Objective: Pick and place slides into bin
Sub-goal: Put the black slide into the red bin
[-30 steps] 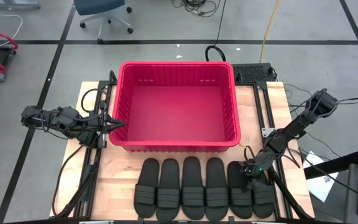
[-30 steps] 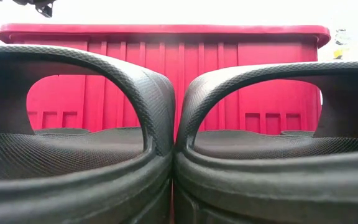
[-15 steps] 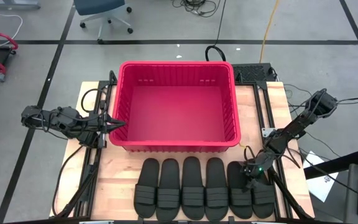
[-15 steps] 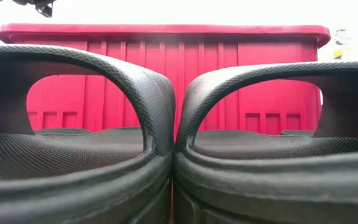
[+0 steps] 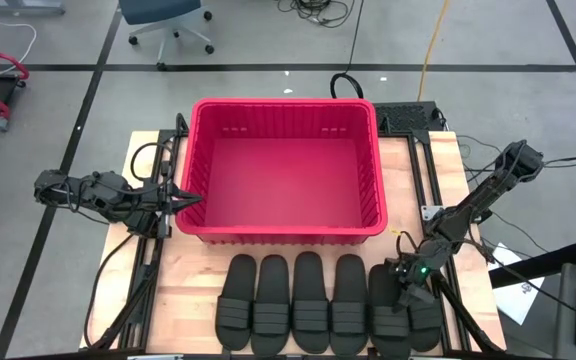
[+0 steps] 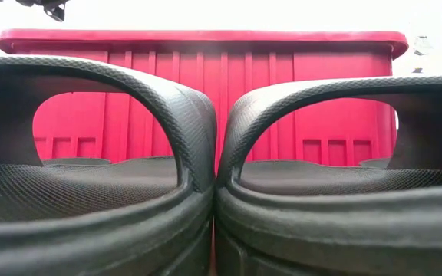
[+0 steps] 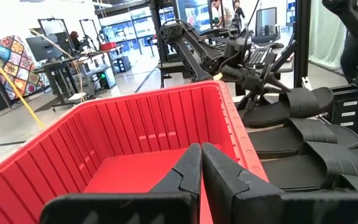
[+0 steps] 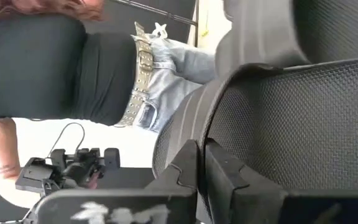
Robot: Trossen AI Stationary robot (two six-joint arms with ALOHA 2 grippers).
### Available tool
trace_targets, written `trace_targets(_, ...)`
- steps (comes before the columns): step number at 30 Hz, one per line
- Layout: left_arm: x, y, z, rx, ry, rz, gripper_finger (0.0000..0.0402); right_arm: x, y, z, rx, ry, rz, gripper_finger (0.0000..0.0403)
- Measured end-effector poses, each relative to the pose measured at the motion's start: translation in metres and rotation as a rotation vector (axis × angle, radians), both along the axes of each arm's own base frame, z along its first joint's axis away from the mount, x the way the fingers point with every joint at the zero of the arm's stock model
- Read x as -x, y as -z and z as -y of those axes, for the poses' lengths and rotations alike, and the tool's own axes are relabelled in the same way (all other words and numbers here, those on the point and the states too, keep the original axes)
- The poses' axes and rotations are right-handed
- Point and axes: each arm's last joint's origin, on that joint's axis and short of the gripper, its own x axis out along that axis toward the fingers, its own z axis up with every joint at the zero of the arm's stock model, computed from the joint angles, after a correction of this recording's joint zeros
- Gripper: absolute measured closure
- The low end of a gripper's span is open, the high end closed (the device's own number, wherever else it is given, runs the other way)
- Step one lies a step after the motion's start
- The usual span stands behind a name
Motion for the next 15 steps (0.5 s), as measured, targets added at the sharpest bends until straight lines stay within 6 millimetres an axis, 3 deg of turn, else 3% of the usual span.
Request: trace_targets(15,0.000,0.000,0.000,-0.021,0.002,-0.001,0.0382,-0.006,-0.063,-0.006,-0.012,0.001,-0.011,0.0402)
